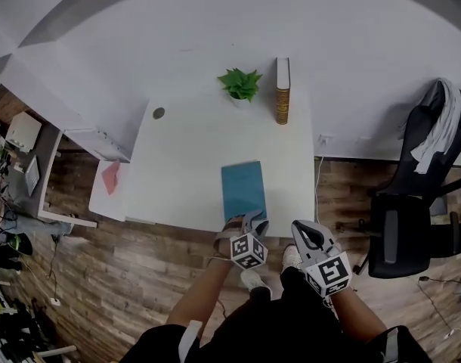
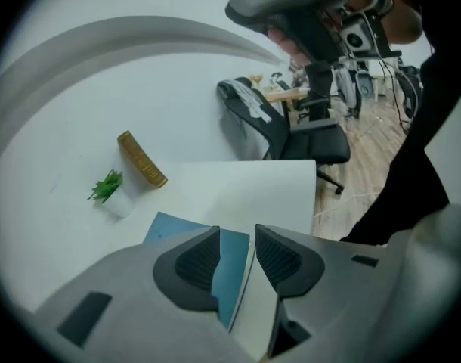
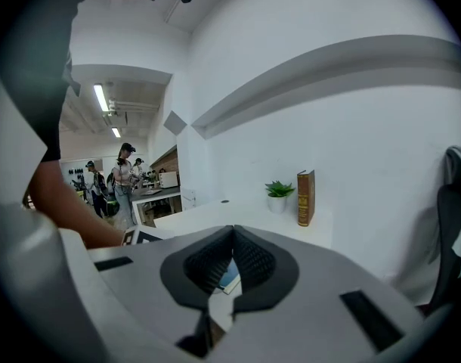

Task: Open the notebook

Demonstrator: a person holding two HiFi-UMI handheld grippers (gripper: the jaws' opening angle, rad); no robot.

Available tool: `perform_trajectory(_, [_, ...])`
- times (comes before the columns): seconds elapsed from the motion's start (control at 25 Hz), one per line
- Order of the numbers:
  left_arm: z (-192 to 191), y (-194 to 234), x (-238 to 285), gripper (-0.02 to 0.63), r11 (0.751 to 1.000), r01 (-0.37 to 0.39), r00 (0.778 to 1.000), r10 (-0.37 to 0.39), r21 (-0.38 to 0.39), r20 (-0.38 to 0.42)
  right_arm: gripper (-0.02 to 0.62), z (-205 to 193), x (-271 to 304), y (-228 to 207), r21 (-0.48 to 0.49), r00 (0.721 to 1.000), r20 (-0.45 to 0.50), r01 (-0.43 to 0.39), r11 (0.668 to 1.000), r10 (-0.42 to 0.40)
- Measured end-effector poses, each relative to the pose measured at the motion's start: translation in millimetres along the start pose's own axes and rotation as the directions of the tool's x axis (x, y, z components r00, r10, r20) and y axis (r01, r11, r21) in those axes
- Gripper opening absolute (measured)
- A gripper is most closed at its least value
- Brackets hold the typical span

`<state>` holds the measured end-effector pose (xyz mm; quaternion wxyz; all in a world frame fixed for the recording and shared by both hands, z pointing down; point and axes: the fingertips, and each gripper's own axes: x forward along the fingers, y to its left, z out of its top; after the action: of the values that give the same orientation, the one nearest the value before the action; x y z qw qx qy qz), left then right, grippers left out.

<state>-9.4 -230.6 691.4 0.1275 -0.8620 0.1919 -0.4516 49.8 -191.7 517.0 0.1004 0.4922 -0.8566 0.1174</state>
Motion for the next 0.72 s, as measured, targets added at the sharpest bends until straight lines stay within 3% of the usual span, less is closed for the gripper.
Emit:
perform_trajectory(0.08, [-5,-6,11,0.143,0.997,0.035,0.999,-0.032,0.068,-0.036,-0.002,-3,-7,-3,0.007,1.000,0.002,-0.004,1.000,0.004])
perform_trajectory(0.2, [-15,-11,20,0.143,0.991,0.076,0.995,-0.068,0.110,-0.076,-0.002,-7,-10,-8,0.011,1.000,0.000,0.000,1.000,0.000])
perform_trajectory(0.72, [-21,-14,29,0.079,0.979,0.169,0.985,-0.165,0.111,-0.044,-0.002,-4,-12,-11,0.021,1.000,0.015,-0.003,1.000,0.002])
